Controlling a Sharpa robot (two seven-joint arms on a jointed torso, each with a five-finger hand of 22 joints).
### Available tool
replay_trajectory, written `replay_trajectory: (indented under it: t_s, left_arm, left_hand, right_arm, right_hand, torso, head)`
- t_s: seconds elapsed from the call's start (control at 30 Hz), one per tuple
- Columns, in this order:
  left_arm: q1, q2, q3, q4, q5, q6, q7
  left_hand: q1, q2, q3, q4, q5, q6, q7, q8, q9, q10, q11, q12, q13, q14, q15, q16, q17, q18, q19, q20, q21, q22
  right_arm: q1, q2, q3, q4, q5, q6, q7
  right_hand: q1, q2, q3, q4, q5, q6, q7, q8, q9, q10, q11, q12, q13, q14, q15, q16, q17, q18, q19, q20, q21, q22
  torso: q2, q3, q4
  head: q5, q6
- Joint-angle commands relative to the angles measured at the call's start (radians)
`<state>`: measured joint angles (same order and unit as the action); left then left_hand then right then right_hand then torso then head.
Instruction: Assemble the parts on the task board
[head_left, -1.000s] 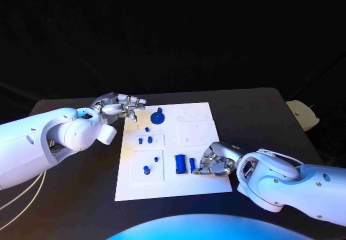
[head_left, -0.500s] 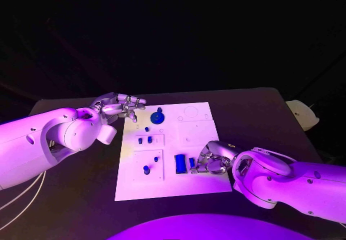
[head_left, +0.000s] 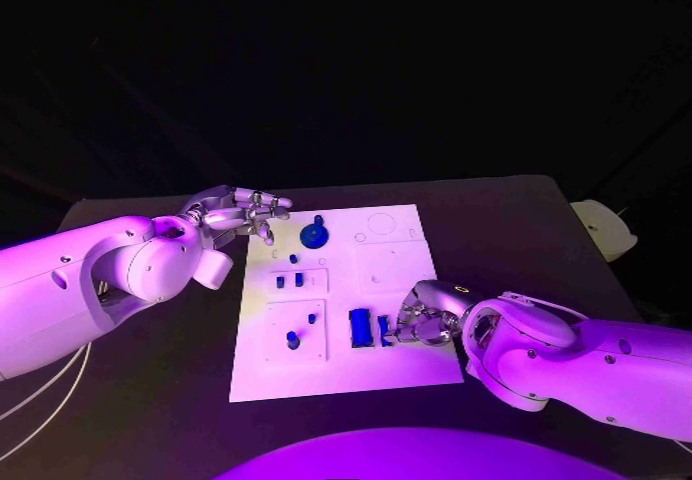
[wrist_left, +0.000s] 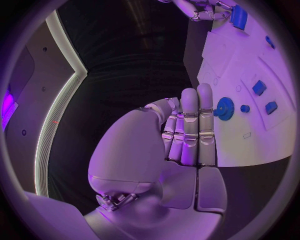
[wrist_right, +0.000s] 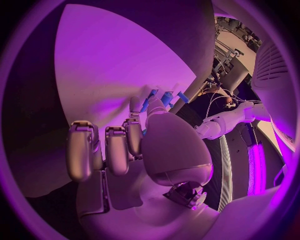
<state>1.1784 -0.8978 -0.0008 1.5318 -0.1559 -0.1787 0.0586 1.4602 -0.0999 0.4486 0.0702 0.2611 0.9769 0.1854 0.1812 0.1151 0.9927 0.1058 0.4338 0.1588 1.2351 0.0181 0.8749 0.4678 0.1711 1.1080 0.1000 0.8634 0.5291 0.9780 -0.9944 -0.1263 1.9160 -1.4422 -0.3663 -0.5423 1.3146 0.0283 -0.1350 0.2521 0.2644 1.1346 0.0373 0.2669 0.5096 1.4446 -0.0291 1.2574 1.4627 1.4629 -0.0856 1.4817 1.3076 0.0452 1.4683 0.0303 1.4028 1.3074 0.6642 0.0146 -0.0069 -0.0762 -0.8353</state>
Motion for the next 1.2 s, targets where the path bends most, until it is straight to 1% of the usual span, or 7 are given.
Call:
replay_trajectory:
  t_s: [0.03,0.43,0.57,0.67,0.87,1.0,1.2]
  left_arm:
    - [0.001,0.003,0.000,0.000,-0.002,0.005,0.005]
    - [0.000,-0.003,0.000,0.003,-0.002,0.002,0.008]
    - [0.000,-0.006,-0.003,0.002,0.005,0.008,0.017]
    - [-0.002,-0.007,-0.005,0.001,0.021,0.018,0.032]
    - [-0.007,0.000,-0.011,-0.006,0.068,0.002,0.100]
    - [-0.013,0.012,-0.013,-0.021,0.103,-0.012,0.150]
    - [-0.034,0.045,-0.015,-0.072,0.164,-0.044,0.213]
  left_hand:
    - [0.013,-0.001,0.006,0.001,0.003,-0.004,0.000,0.003,-0.002,-0.009,0.002,0.006,-0.001,-0.009,0.000,0.002,-0.002,0.014,0.006,0.002,0.000,0.001]
    - [0.011,-0.003,0.008,0.001,0.003,-0.004,0.001,0.004,-0.002,-0.009,0.002,0.006,-0.001,-0.009,0.000,0.002,-0.002,0.014,0.006,0.002,0.000,0.001]
    - [0.001,-0.009,0.008,0.006,0.001,-0.006,0.002,0.005,-0.003,-0.011,0.003,0.008,-0.002,-0.009,0.002,0.003,-0.003,0.014,0.005,0.003,0.001,0.002]
    - [-0.020,-0.019,0.000,0.016,0.000,-0.008,0.002,0.006,-0.005,-0.013,0.004,0.010,-0.003,-0.010,0.004,0.004,-0.005,0.013,0.004,0.006,-0.001,0.001]
    - [-0.068,-0.041,-0.036,0.045,-0.003,-0.028,0.007,0.005,-0.010,-0.040,0.012,0.008,-0.007,-0.032,0.014,0.001,-0.010,0.012,-0.011,0.015,-0.019,-0.009]
    - [-0.082,-0.040,-0.061,0.057,-0.003,-0.032,0.009,0.016,-0.010,-0.047,0.015,0.018,-0.005,-0.064,0.020,-0.012,-0.020,0.012,-0.028,0.023,-0.042,-0.022]
    - [-0.070,-0.029,-0.077,0.065,-0.001,-0.033,0.012,0.039,-0.012,-0.056,0.023,-0.005,-0.026,-0.121,0.027,-0.113,-0.076,0.014,-0.066,0.031,-0.114,-0.065]
  right_arm:
    - [-0.002,0.003,-0.001,-0.002,-0.033,0.031,-0.011]
    - [-0.003,-0.002,-0.001,0.023,0.010,-0.071,0.040]
    - [0.004,-0.015,0.000,0.029,0.105,-0.110,0.124]
    - [0.025,-0.021,0.000,0.012,0.246,-0.123,0.218]
    - [0.087,-0.022,0.000,-0.070,0.620,-0.116,0.385]
    - [0.129,-0.007,0.000,-0.164,0.857,-0.089,0.519]
    - [0.164,0.076,0.002,-0.363,1.077,0.011,0.686]
  right_hand:
    - [0.023,0.010,0.000,-0.010,-0.034,0.001,-0.002,0.004,0.002,0.011,-0.006,-0.002,-0.102,0.078,-0.007,0.005,0.116,-0.011,0.038,-0.008,0.001,0.219]
    - [0.010,0.014,-0.007,0.005,-0.038,-0.004,0.001,0.003,0.003,0.004,-0.003,-0.018,-0.112,0.074,-0.005,-0.006,0.097,-0.005,0.025,-0.007,-0.032,0.210]
    - [0.008,0.009,-0.012,0.012,-0.017,-0.019,0.008,-0.004,0.001,-0.027,0.002,-0.088,-0.156,0.061,-0.001,-0.041,0.043,0.009,-0.004,-0.004,-0.104,0.190]
    - [0.017,0.009,-0.011,0.011,-0.010,-0.037,0.016,-0.014,-0.002,-0.047,0.009,-0.127,-0.182,0.053,0.004,-0.062,0.014,0.017,-0.020,0.000,-0.146,0.178]
    - [0.066,0.013,0.001,-0.007,0.045,-0.099,0.044,-0.044,-0.011,-0.208,0.035,-0.446,-0.400,-0.013,0.024,-0.249,-0.227,0.071,-0.145,0.018,-0.456,0.084]
    - [0.113,0.017,0.014,-0.030,0.049,-0.167,0.082,-0.065,-0.017,-0.335,0.066,-0.675,-0.587,-0.141,0.056,-0.590,-0.584,0.134,-0.335,0.044,-0.913,-0.090]
    - [0.172,0.024,0.057,-0.043,0.036,-0.229,0.129,-0.110,-0.068,-0.452,0.117,-0.834,-0.755,-0.283,0.108,-0.861,-0.748,0.126,-0.441,0.093,-1.075,-0.212]
  torso:
    - [-0.001,-0.0001,0.0000]
    - [0.000,0.0006,-0.0027]
    - [-0.004,-0.0008,-0.0009]
    - [-0.012,-0.0031,-0.0060]
    - [-0.036,-0.0110,-0.0075]
    - [-0.055,-0.0176,-0.0035]
    - [-0.088,-0.0334,0.0002]
  head:
    - [0.001,0.002]
    - [0.001,0.012]
    - [-0.001,0.020]
    - [-0.002,0.036]
    - [-0.003,0.057]
    - [-0.010,0.081]
    - [-0.018,0.131]
